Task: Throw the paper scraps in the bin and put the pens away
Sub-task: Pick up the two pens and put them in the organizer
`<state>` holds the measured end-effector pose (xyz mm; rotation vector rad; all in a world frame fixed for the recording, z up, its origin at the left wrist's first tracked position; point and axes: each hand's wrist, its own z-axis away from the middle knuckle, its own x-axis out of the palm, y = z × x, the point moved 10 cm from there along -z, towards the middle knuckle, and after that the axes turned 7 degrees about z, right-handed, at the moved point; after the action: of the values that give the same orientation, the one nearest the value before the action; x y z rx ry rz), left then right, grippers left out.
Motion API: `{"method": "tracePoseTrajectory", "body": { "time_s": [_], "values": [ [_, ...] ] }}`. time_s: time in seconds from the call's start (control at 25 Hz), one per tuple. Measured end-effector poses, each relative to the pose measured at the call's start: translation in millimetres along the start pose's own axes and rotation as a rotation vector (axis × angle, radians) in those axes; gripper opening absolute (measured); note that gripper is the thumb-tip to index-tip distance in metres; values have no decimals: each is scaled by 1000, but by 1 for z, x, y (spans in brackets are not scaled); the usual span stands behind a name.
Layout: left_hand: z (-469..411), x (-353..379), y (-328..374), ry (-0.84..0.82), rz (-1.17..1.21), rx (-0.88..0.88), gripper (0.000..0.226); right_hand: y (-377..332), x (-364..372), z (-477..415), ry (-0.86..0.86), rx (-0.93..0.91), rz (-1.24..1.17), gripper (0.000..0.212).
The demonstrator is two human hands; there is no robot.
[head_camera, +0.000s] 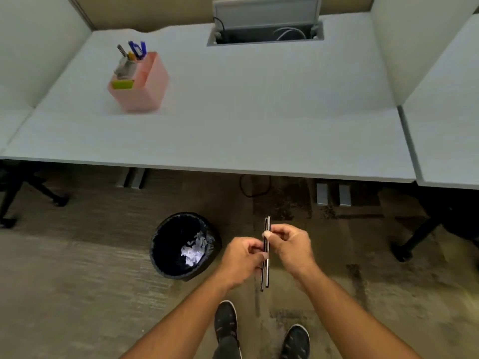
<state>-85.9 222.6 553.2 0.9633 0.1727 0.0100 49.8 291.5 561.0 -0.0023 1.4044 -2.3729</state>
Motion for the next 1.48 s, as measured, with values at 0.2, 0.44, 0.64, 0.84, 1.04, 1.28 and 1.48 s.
{"method": "tracePoseTrajectory", "body": {
  "time_s": [0.2,0.44,0.64,0.84,1.04,1.28,1.48],
  "values": [
    [31,-32,55,55,123,51,13,-81,18,31,-100,-46,-38,11],
    [31,-103,92,35,162,98,16,-165,63,26,-173,-147,130,14],
    [28,-182,125,19,189,108,16,-230,126,12,-213,-194,179,16],
    [21,-266,161,74,110,179,11,-296,188,-10,-194,-281,269,9],
    [5,-326,184,173,-34,199,14,-340,235,-34,-156,-354,392,8],
    [-40,-395,212,419,-156,205,27,-401,271,-92,-136,-386,322,5],
    [-84,-461,232,547,-178,149,35,-476,286,-173,-36,-439,211,15]
  ]
}}
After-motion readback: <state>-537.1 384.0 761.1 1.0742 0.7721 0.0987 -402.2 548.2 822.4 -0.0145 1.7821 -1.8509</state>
